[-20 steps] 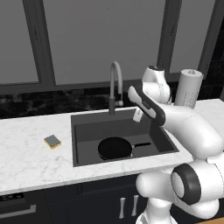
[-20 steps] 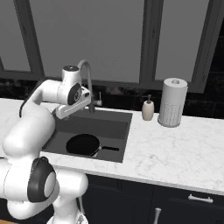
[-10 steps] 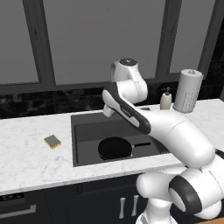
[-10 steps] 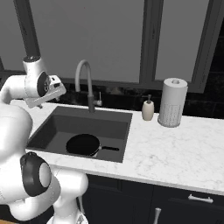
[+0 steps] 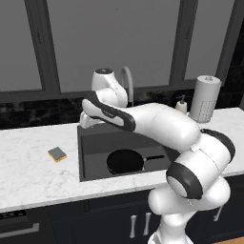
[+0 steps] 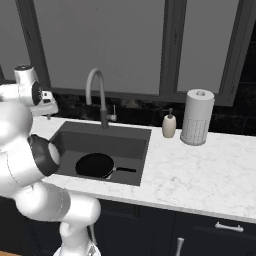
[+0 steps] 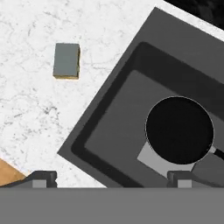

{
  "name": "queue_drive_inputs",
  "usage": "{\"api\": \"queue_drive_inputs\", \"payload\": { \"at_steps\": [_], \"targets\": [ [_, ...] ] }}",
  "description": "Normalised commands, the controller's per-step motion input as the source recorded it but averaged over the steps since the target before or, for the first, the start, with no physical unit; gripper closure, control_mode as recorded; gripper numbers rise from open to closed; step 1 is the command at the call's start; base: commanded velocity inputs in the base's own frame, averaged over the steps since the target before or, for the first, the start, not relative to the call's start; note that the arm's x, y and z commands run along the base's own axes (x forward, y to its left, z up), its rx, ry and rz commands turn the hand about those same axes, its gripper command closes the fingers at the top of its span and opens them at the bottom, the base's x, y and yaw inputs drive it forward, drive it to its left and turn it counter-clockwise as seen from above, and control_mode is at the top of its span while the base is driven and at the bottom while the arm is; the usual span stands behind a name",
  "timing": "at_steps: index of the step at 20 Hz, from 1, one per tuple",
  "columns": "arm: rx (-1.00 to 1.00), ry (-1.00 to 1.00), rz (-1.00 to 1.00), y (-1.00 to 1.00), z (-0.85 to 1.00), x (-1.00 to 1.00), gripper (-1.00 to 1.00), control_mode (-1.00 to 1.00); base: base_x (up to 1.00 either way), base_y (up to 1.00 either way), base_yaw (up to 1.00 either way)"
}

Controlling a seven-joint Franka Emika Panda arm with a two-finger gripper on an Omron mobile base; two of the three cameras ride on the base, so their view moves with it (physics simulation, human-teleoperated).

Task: Pick the pan and sponge and place them into the sink. Then turn on the water.

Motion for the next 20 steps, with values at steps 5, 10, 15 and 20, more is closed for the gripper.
{"api": "queue_drive_inputs", "payload": {
  "at_steps": [5, 10, 15, 20],
  "targets": [
    [0.03, 0.18, -0.11, 0.74, -0.7, 0.54, -1.0, -1.0, 0.0, 0.0, 0.0],
    [0.0, 0.02, -0.09, 0.62, -0.44, 0.24, -1.0, -1.0, 0.0, 0.0, 0.0],
    [-0.01, 0.0, -0.01, 0.08, -0.02, 0.0, -1.0, -1.0, 0.0, 0.0, 0.0],
    [0.0, -0.03, 0.0, 0.11, -0.25, 0.03, -1.0, -1.0, 0.0, 0.0, 0.0]
  ]
}}
